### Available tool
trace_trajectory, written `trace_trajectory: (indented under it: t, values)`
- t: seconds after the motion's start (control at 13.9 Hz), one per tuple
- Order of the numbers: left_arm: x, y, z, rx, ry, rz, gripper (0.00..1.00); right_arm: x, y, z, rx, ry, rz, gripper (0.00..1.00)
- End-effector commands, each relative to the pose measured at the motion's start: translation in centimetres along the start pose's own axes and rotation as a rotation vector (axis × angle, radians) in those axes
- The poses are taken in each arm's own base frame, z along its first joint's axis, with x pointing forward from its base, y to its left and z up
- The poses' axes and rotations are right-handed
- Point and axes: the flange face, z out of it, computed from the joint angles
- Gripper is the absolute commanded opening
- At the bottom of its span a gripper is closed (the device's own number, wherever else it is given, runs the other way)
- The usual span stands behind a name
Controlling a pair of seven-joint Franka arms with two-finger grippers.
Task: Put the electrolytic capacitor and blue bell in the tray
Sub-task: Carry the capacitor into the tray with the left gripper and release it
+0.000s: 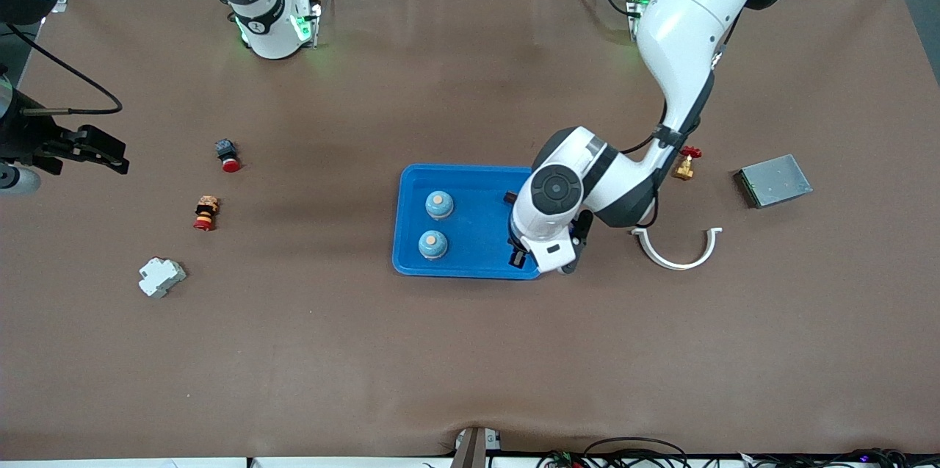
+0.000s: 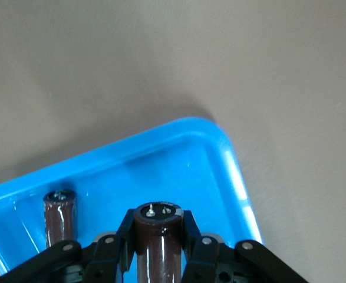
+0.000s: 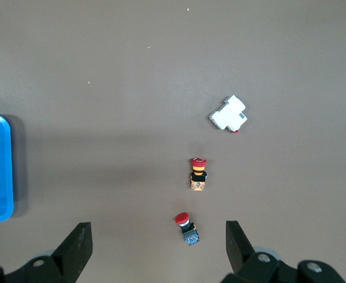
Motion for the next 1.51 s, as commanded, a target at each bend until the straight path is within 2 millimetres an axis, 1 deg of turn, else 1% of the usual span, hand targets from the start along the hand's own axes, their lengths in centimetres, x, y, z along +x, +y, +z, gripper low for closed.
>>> trace_trajectory:
  t: [0.0,0.22,0.36,0.57,0.65,0.79,0.93,1.29,1.43]
  values:
    - [-1.6,-0.2,1.4,0.003,0.031,-0.011,0.0,-1.3,0.4,-1.2,0.013,0.019,0.004,1.0]
    - [-2.3,-0.7,3.3,0.029,0.038,0.001,0.0,-1.7,0.8,-1.3,0.029,0.022,0.015,1.0]
    - [-2.0,-0.8,4.5,0.043,0.048,0.003,0.0,-1.9,0.7,-1.5,0.078,0.026,0.028,1.0]
    - [-1.5,-1.0,6.6,0.064,0.074,0.014,0.0,-2.0,1.2,-1.7,0.115,0.027,0.048,1.0]
    - [-1.4,-1.0,6.9,0.057,0.075,0.016,0.0,-2.2,1.3,-2.0,0.118,0.027,0.05,1.0]
    - [-0.9,-0.8,7.4,0.053,0.081,0.011,0.0,-2.7,1.6,-2.3,0.12,0.019,0.055,1.0]
    - [-0.8,-0.8,7.3,0.053,0.081,0.009,0.0,-3.0,2.0,-2.5,0.12,0.017,0.062,1.0]
    - [-0.7,-0.8,7.2,0.051,0.081,0.009,0.0,-3.3,2.0,-2.8,0.118,0.015,0.06,1.0]
    - [-0.6,-0.7,7.1,0.05,0.08,0.008,0.52,-3.2,2.1,-2.9,0.109,0.019,0.058,1.0]
